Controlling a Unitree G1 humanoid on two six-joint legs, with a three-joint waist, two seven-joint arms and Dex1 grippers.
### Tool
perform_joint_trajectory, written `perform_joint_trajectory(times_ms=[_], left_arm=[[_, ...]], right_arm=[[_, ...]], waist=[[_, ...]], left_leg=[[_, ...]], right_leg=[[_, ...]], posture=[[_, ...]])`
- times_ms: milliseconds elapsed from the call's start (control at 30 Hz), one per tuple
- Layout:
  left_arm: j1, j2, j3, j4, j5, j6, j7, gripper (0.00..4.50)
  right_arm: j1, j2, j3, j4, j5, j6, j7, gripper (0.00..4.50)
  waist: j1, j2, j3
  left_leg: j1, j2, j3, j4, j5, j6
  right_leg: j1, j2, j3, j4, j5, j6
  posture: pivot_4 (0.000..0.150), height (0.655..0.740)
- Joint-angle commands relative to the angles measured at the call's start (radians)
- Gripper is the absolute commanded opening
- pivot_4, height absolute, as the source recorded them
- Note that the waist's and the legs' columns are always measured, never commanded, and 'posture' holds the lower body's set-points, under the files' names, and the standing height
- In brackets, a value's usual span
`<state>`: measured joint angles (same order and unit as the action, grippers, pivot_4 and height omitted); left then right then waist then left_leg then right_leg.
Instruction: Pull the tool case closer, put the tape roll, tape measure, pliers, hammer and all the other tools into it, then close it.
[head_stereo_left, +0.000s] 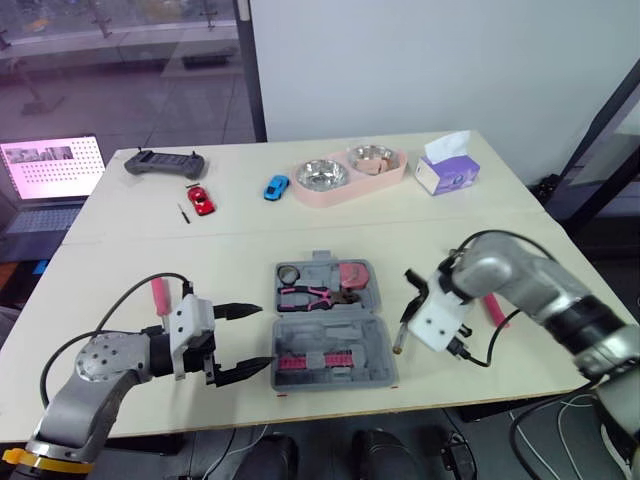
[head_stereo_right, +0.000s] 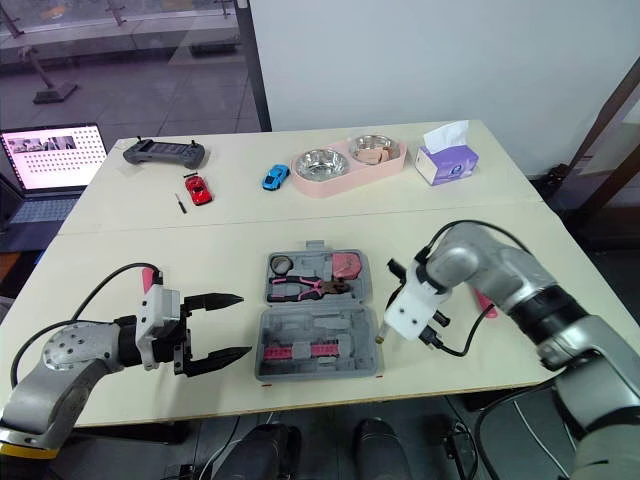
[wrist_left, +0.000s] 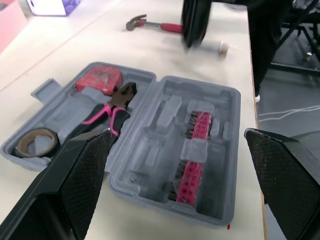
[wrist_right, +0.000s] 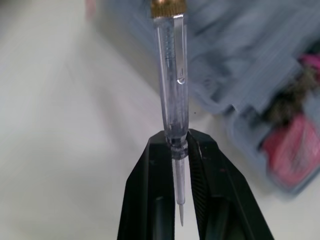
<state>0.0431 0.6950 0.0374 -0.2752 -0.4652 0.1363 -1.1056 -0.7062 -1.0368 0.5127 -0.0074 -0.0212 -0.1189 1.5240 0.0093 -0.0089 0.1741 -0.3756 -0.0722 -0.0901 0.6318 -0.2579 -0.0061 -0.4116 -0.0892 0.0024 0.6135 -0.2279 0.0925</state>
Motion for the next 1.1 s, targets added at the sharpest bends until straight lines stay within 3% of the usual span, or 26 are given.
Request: perform_joint_trajectory(times_ms=[33, 167, 267, 400, 500, 633, 933, 1100], left_arm=[[-0.012, -0.008, -0.001, -0.005, 0.002, -0.023, -0.005, 4.5], [-0.031, -0.02, -0.016, 0.003, 0.002, -0.034, -0.014, 4.5], [-0.042, -0.018, -0.02, 0.015, 0.01, -0.042, -0.025, 4.5], [-0.061, -0.013, -0.015, 0.041, 0.016, -0.046, -0.04, 4.5], [-0.074, -0.012, -0.015, 0.051, 0.018, -0.046, -0.045, 4.5], [-0.08, -0.018, -0.017, 0.053, 0.021, -0.045, -0.04, 4.5], [-0.076, -0.014, -0.011, 0.033, 0.015, -0.028, -0.031, 4.5], [-0.07, -0.01, -0.005, 0.02, 0.01, -0.02, -0.025, 4.5]], right_arm=[[-0.001, -0.031, -0.151, -0.269, 0.345, 0.787, -0.004, 0.06], [-0.015, 0.055, -0.24, -0.272, 0.423, 1.477, -0.225, 0.06], [0.035, 0.14, -0.368, -0.171, 0.522, 1.723, -0.413, 0.06], [0.167, 0.233, -0.544, -0.098, 0.655, 1.733, -0.782, 0.06], [0.24, 0.299, -0.625, -0.152, 0.75, 1.733, -1.0, 0.06], [0.321, 0.505, -0.774, -0.208, 0.729, 1.733, -1.328, 0.06], [0.425, 0.703, -0.789, -0.343, 0.549, 1.73, -1.554, 0.06], [0.483, 0.749, -0.752, -0.406, 0.488, 1.633, -1.565, 2.33]], waist=[[0.002, 0.0, 0.0], [0.0, -0.001, -0.001], [0.009, -0.001, -0.001], [0.014, -0.002, -0.002], [0.006, -0.002, -0.002], [0.001, -0.003, -0.003], [0.002, -0.002, -0.003], [0.002, -0.002, -0.004]], left_leg=[[0.0, 0.0, 0.0, 0.0, 0.0, 0.0], [0.001, 0.002, 0.001, 0.001, -0.001, 0.0], [-0.003, 0.001, 0.001, 0.001, 0.0, 0.0], [-0.019, -0.002, 0.002, 0.006, 0.0, 0.0], [-0.019, -0.004, 0.005, 0.006, -0.002, 0.002], [-0.017, -0.002, 0.005, 0.006, -0.002, 0.002], [-0.016, -0.002, 0.004, 0.009, -0.001, 0.002], [-0.015, -0.001, 0.004, 0.01, -0.001, 0.002]], right_leg=[[0.0, 0.0, 0.0, 0.0, 0.0, 0.0], [-0.001, 0.0, 0.0, 0.001, -0.001, -0.003], [-0.003, -0.002, -0.002, 0.001, -0.001, -0.003], [-0.018, -0.005, -0.002, 0.001, 0.003, 0.002], [-0.018, -0.007, -0.001, 0.001, 0.004, 0.003], [-0.017, -0.005, -0.001, 0.002, 0.005, 0.004], [-0.015, -0.002, -0.003, 0.003, 0.005, 0.004], [-0.013, 0.0, -0.003, 0.003, 0.005, 0.004]], posture=[[0.15, 0.74], [0.15, 0.74], [0.15, 0.74], [0.15, 0.74], [0.15, 0.74], [0.15, 0.74], [0.15, 0.74], [0.15, 0.74]])
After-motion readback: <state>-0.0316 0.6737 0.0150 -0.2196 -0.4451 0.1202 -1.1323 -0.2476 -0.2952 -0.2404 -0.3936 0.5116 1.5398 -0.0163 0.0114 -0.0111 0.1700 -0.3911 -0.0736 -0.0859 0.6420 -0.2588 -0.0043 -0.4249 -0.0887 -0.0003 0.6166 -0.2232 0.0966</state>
